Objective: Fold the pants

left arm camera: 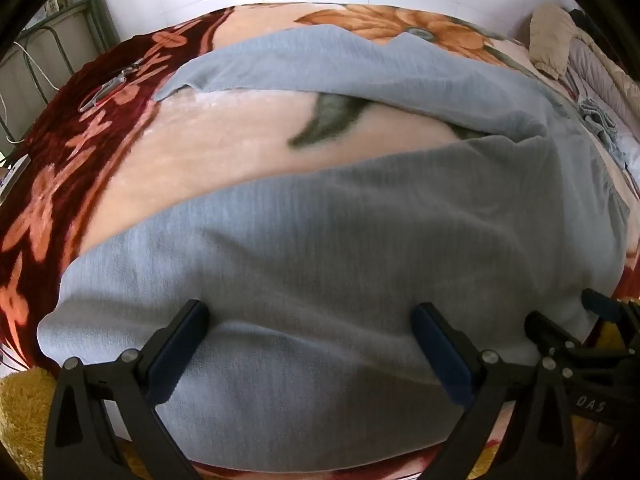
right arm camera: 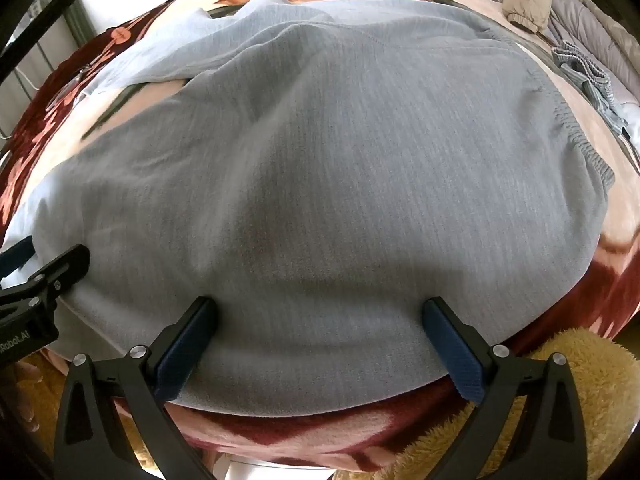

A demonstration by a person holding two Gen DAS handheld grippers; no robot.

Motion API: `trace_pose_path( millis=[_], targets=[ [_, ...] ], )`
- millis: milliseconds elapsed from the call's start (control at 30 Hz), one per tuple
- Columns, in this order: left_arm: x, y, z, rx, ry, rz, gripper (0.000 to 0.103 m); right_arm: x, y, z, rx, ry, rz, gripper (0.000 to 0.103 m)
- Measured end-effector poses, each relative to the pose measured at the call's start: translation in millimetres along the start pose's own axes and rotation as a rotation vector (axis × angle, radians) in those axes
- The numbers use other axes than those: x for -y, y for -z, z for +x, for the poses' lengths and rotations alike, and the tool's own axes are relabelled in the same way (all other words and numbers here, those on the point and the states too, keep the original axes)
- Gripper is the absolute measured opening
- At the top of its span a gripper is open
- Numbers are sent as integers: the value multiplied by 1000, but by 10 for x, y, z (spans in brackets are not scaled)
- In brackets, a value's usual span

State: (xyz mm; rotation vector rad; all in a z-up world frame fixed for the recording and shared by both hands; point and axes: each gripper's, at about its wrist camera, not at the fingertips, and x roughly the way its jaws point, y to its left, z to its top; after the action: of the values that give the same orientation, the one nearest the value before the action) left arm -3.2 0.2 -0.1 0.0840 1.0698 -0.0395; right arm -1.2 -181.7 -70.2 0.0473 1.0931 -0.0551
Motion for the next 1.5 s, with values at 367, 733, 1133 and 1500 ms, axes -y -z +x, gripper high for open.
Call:
trace_pose_path(
  millis=[367,733,1133,1500],
  targets=[
    [-5,-40,12,0,3,0,103,-16,5,11,0,0,0,103],
    [17,-34,15,11,-3,2,103,-17,-6,19,-3,-4,-7,103],
    [-2,-34,25,4,8,3,103,25,99,-2,25,-16,-9,103],
    [-36,-27,-36,14,21,20,103,221,81,-178,-9,-68,-19,93]
  ],
)
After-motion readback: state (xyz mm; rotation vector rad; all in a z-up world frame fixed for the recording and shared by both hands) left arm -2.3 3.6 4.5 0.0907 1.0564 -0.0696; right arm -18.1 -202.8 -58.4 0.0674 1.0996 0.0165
